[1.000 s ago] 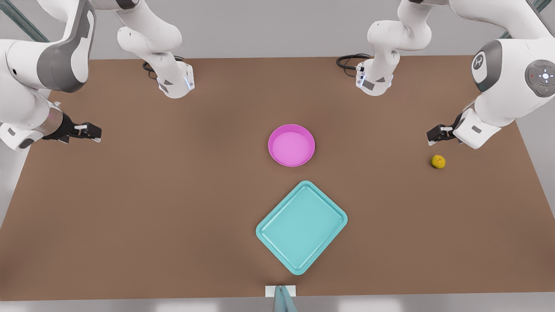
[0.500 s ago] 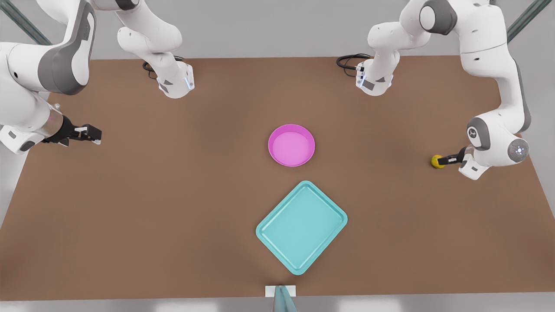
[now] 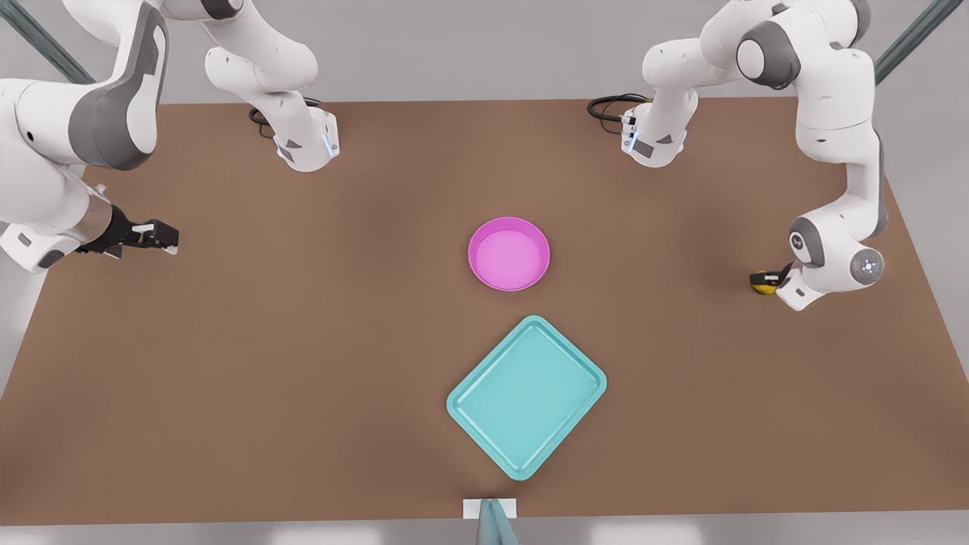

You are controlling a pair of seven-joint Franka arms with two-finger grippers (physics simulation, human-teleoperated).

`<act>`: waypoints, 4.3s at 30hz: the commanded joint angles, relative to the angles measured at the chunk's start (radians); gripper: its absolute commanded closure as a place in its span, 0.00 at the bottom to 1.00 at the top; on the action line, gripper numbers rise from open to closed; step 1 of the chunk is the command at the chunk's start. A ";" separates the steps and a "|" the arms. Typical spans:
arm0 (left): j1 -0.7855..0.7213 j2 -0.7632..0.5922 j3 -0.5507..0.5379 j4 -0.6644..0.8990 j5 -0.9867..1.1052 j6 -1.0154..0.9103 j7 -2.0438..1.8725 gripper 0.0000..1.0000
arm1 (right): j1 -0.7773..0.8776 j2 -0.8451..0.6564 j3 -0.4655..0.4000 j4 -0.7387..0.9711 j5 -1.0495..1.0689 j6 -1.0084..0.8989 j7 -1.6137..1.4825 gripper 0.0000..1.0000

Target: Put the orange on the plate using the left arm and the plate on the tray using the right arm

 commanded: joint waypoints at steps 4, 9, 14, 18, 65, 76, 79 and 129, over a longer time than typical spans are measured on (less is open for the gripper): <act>0.015 0.040 0.000 0.000 0.001 0.057 0.186 0.00 | 0.000 0.000 -0.001 0.002 0.001 0.002 -0.010 0.00; 0.015 0.057 0.000 0.002 0.001 0.059 0.186 0.00 | 0.000 0.001 -0.001 0.000 0.002 0.002 -0.012 0.00; 0.015 0.057 0.000 0.002 0.000 0.059 0.179 0.18 | 0.000 0.003 -0.001 0.002 0.002 0.002 -0.012 0.00; 0.015 0.054 0.000 0.002 0.000 0.056 0.176 0.23 | 0.000 0.004 -0.001 0.002 0.005 0.004 -0.012 0.00; -0.233 -0.248 -0.267 0.868 -0.002 -1.030 -0.642 0.00 | 0.703 0.397 0.082 -0.451 0.499 1.159 0.352 0.00; -0.224 -0.250 -0.253 0.868 -0.002 -1.047 -0.651 0.00 | 0.721 0.488 0.137 -0.445 0.498 1.176 0.336 0.00; -0.224 -0.250 -0.253 0.868 -0.002 -1.047 -0.651 0.00 | 0.729 0.506 0.147 -0.445 0.498 1.174 0.335 0.00; -0.223 -0.247 -0.233 0.870 -0.005 -1.098 -0.642 0.00 | 0.494 0.982 0.177 0.424 0.576 1.176 0.312 0.09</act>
